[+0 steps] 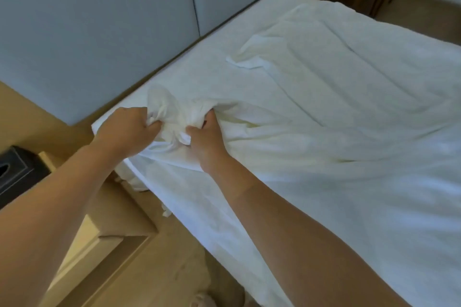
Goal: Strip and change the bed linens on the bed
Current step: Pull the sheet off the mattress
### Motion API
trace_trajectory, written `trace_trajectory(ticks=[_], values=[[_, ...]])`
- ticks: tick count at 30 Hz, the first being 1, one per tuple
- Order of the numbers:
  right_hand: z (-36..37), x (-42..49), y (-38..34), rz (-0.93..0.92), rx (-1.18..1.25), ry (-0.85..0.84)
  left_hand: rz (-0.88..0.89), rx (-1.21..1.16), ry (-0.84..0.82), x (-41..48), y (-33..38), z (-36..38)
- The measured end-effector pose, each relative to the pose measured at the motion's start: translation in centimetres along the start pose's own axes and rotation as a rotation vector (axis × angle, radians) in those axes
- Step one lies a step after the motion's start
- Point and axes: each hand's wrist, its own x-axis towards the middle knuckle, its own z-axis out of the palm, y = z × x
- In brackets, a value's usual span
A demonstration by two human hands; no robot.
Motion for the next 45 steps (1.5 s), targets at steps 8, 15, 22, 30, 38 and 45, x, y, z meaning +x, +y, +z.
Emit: trace_trajectory(ticks=[8, 15, 22, 30, 38, 45], values=[[11.0, 12.9, -2.5, -0.009, 0.004, 0.069, 0.025, 0.039, -0.015, 15.3, -9.4, -1.6], [25.4, 22.2, -2.5, -0.018, -0.042, -0.154, -0.061, 0.253, 0.021, 24.9, -22.9, -4.9], [20.5, 26.4, 4.0, 0.262, -0.134, 0.005, 0.022, 0.166, -0.285, 25.9, -21.7, 5.1], [3.3, 23.4, 3.6, 0.5, -0.187, 0.423, 0.139, 0.599, -1.123, 26.1, -13.7, 13.9], [-10.1, 17.5, 2.9, 0.562, -0.191, 0.78, 0.55, 0.297, -0.805, 24.6, 2.7, 15.9], [-20.4, 10.5, 4.9, 0.576, -0.132, 0.994, 0.682, 0.181, -0.919, 19.1, 15.7, 19.9]])
